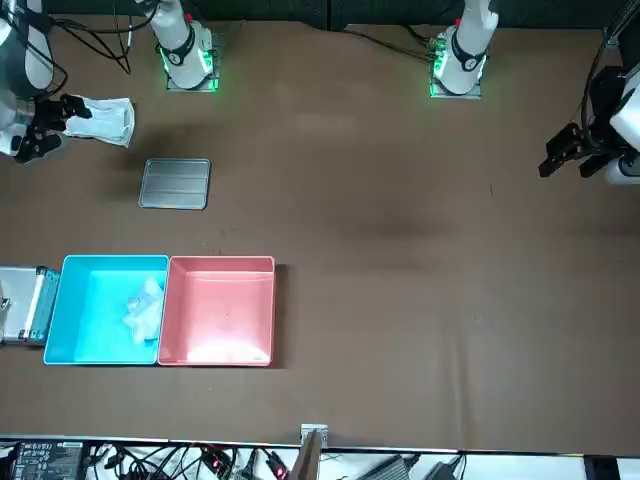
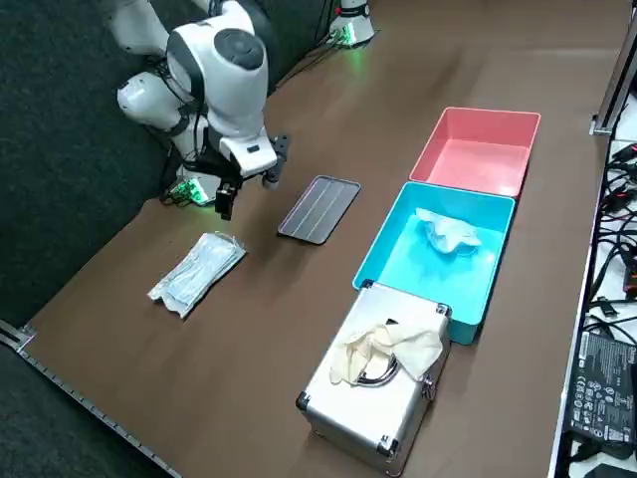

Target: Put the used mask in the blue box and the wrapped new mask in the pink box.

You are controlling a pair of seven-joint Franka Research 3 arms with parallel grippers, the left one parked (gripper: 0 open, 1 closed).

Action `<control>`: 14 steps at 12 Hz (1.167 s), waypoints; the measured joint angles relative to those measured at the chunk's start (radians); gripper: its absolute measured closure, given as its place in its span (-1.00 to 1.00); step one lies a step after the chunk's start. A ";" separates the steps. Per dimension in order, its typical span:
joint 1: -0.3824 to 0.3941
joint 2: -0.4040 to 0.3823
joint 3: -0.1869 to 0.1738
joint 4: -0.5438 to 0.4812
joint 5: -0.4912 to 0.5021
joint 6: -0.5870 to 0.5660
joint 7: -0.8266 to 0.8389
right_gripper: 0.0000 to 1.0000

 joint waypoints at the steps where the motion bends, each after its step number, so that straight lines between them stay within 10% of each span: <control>1: -0.017 0.000 0.000 -0.011 0.000 0.002 -0.051 -0.98; 8: -0.162 -0.090 -0.012 -0.144 -0.004 0.065 -0.436 -0.98; 14: -0.192 -0.154 -0.144 -0.280 -0.026 0.236 -0.735 -0.97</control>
